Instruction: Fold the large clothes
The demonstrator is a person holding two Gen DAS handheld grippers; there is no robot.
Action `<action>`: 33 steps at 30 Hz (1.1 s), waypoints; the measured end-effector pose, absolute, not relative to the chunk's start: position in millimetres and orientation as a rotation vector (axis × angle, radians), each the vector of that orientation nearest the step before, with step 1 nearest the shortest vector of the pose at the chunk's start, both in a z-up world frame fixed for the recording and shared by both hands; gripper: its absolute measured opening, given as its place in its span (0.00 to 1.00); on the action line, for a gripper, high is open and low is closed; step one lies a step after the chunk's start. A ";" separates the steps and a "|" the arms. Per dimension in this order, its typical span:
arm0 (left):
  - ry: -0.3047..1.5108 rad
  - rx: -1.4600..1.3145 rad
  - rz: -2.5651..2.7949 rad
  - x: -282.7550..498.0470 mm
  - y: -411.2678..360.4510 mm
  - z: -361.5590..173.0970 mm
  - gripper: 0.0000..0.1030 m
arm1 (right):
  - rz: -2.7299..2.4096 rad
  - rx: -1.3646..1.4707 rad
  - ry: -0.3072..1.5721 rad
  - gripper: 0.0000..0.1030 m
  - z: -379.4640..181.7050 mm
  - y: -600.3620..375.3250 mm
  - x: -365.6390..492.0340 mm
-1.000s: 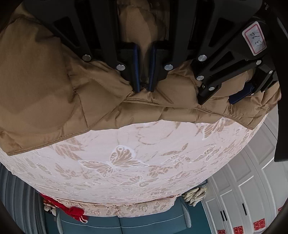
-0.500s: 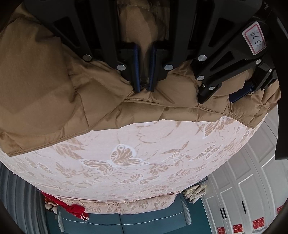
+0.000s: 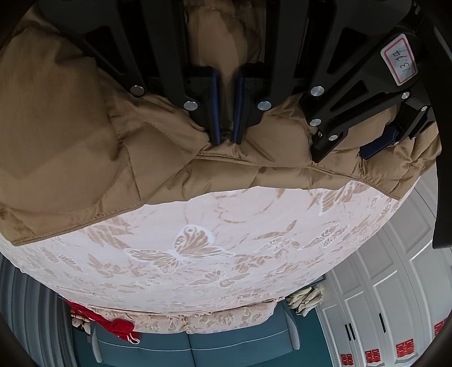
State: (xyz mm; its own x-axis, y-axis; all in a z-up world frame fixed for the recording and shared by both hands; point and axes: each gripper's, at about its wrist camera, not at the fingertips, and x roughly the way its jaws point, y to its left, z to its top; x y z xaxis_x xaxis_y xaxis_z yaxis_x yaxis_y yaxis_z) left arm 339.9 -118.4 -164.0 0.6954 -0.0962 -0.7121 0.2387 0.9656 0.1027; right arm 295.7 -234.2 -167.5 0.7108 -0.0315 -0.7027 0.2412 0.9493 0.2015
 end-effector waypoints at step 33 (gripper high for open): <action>1.085 -0.615 -0.093 206.4 161.5 -133.1 0.77 | -0.068 0.320 0.818 0.21 -94.7 -162.5 159.4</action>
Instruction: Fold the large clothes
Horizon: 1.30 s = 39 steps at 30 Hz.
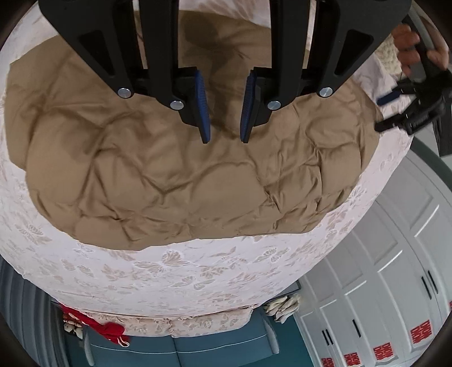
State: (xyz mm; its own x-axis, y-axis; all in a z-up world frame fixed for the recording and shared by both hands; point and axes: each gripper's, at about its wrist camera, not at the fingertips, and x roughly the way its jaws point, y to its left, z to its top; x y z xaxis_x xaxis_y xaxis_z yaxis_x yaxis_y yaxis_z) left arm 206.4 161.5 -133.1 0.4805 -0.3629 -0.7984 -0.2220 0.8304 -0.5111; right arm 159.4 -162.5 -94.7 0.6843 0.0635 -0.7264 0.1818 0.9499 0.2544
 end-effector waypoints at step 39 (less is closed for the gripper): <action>0.897 -0.493 -0.296 164.3 161.7 -21.8 0.10 | 0.116 0.427 1.010 0.13 -139.1 -83.4 93.9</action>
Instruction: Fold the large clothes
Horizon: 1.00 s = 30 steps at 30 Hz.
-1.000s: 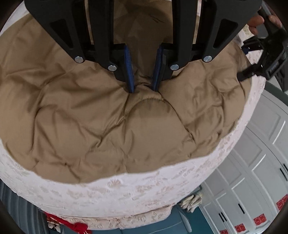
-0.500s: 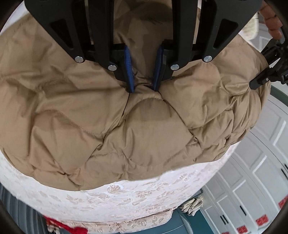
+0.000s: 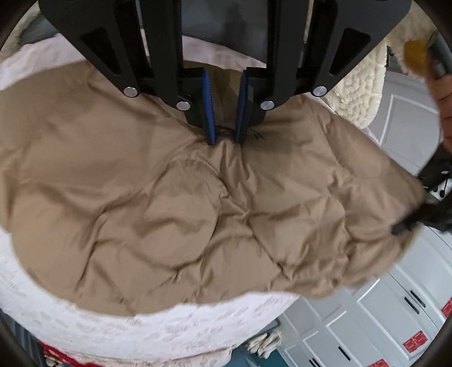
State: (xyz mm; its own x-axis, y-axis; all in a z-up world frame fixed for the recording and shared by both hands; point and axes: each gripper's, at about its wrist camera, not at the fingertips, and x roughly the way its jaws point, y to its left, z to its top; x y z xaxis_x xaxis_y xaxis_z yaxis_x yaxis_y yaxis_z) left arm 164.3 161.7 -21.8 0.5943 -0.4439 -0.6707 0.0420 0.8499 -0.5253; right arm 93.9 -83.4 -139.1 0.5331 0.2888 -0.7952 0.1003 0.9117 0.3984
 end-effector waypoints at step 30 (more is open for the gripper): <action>1.051 0.040 -0.790 80.2 -153.0 -38.8 0.11 | -0.243 0.488 0.907 0.12 -70.8 -272.2 -40.7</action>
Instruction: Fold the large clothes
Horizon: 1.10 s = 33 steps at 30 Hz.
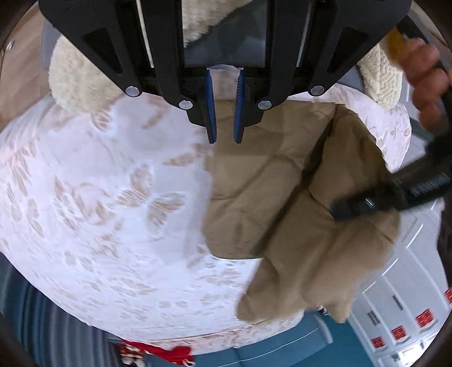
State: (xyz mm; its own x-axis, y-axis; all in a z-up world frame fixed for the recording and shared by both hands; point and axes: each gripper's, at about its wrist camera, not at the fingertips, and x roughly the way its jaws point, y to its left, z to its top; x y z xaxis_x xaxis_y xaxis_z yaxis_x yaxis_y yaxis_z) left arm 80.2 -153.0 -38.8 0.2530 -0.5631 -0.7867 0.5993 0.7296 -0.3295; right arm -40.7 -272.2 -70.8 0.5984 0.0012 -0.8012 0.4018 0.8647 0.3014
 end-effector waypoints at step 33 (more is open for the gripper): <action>0.919 0.043 -0.358 95.5 -37.3 26.4 0.78 | -0.105 0.677 0.727 0.51 -2.4 -280.9 -19.1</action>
